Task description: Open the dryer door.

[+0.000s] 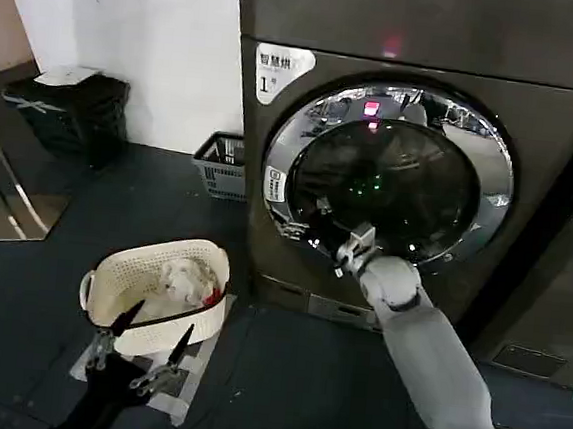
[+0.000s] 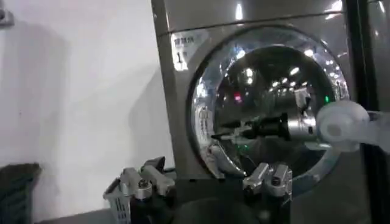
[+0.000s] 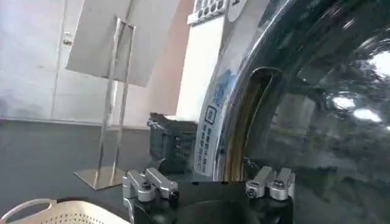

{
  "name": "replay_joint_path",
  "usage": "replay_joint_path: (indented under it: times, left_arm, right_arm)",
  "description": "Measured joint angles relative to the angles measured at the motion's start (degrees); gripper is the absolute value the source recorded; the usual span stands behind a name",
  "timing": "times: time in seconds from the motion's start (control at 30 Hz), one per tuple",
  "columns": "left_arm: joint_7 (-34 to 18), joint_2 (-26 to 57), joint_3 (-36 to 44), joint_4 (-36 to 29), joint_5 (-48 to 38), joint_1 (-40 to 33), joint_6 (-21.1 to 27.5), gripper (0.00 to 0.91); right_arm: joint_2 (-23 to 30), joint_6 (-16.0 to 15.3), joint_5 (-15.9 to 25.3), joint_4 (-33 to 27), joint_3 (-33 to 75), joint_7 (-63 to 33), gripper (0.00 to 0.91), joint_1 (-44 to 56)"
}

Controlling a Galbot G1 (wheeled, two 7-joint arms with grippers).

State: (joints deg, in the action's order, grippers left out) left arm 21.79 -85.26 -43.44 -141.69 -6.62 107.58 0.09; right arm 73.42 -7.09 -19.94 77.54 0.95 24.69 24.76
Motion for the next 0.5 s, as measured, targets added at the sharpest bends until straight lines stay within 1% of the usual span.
replay_joint_path:
  times: [0.13, 0.27, 0.5]
  left_arm:
    - [0.7, 0.0, 0.0, -0.4, 0.2, -0.3, 2.0, 0.907]
    - [0.6, 0.2, -0.1, -0.9, 2.0, -0.3, 2.4, 0.907]
    - [0.1, 0.4, -0.6, -1.2, 2.0, -1.0, 2.8, 0.907]
  right_arm:
    - [0.8, -1.4, -1.0, -1.3, -0.3, 1.5, 0.907, -0.9]
    - [1.5, -1.9, -2.0, -2.4, -0.1, 2.9, 0.907, -1.8]
    - [0.9, -2.2, -3.8, -2.3, 0.6, 6.6, 0.907, -2.0]
